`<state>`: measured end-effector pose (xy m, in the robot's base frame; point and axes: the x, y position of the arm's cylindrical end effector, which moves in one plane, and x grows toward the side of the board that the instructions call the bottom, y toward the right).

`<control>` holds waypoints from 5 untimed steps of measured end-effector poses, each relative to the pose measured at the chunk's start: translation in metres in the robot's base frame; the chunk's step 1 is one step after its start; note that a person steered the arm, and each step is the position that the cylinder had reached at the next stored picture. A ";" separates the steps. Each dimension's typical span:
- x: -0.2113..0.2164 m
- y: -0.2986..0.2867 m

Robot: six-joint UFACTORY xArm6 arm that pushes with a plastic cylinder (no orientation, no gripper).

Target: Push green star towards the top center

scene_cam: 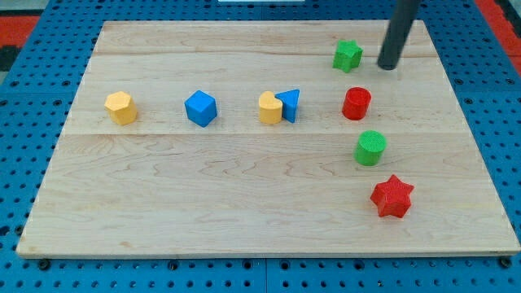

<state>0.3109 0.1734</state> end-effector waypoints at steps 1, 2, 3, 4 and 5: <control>-0.042 -0.104; -0.069 -0.112; -0.056 -0.040; -0.016 -0.021; -0.042 0.023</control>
<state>0.2690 0.1967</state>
